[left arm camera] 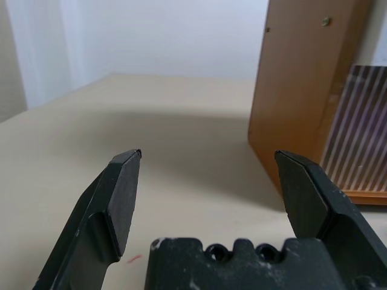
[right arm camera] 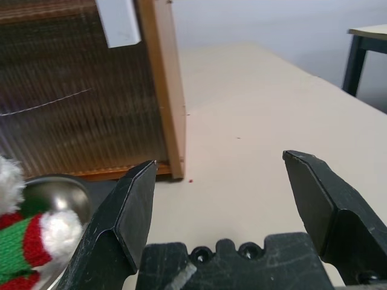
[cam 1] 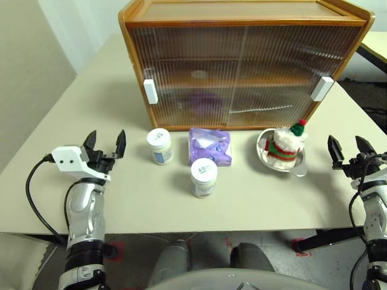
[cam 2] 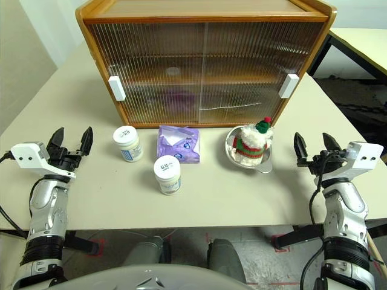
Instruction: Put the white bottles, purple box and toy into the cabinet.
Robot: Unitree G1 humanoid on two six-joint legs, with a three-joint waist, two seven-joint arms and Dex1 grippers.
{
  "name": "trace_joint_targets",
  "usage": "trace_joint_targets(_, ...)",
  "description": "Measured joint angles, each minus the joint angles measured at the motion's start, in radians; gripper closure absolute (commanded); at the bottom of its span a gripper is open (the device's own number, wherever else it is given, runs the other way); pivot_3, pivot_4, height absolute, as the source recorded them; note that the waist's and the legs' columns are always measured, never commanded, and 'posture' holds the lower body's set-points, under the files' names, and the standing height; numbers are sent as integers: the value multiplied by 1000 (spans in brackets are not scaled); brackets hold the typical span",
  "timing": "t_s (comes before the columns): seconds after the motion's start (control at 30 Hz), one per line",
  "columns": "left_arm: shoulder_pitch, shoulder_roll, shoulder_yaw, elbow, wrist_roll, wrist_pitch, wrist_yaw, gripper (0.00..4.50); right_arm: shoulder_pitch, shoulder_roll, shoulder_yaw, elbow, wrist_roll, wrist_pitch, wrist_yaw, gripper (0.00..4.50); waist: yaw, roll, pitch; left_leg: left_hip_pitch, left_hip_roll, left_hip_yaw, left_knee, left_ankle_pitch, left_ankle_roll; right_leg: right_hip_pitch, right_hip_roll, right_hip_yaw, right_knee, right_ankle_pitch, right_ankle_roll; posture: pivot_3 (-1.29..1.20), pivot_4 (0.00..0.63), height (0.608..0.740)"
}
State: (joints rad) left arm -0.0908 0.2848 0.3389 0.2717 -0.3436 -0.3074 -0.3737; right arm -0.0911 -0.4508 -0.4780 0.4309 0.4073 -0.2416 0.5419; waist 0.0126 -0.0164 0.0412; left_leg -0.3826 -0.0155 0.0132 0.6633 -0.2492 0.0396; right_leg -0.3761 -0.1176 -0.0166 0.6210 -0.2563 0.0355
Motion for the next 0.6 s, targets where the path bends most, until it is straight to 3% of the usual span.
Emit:
trace_joint_targets(0.37, -65, 6, -5, -7, 13, 25, 14, 15, -1, 25, -4, -38, 0, -1, -22, 0, -25, 0, 0, 3, 1, 3, 1, 0, 0, 2, 2, 3, 1, 0, 0, -64, 0, 740)
trace_joint_targets(0.6, -65, 7, -5, -7, 12, 37, 14, 15, -9, -23, -14, -74, 18, 14, -18, 0, -27, 0, 0, 6, 1, 6, 1, 0, 0, 2, 2, 6, 3, 0, 1, -92, 0, 740)
